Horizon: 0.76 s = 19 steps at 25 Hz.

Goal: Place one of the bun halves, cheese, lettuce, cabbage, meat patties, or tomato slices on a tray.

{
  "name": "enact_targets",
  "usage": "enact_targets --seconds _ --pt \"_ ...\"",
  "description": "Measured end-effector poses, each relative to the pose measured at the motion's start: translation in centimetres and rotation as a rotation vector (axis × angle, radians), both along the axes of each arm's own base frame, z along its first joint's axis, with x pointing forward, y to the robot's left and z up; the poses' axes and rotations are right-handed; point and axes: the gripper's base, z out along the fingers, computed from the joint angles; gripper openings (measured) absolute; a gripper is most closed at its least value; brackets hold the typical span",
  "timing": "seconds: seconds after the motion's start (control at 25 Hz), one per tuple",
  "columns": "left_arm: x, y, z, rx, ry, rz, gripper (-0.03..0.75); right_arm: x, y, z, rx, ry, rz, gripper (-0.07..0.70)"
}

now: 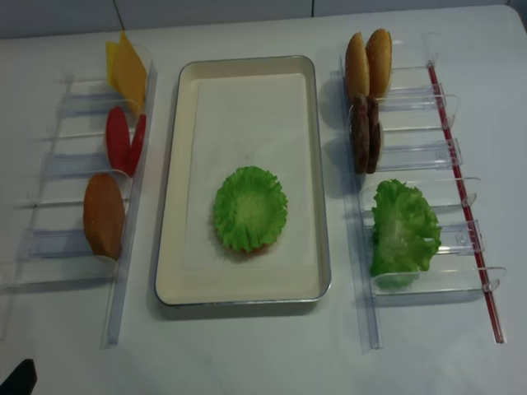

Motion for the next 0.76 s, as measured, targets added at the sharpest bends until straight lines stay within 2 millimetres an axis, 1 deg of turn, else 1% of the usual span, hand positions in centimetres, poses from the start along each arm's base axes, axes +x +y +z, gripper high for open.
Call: enact_targets --seconds 0.44,0.76 --pt "0.00 0.00 0.00 0.000 0.000 0.000 0.294 0.01 0.15 0.04 0.016 -0.003 0.010 0.290" --pt "0.00 0.00 0.00 0.000 0.000 0.000 0.294 0.01 0.24 0.05 0.025 -0.004 0.016 0.284"
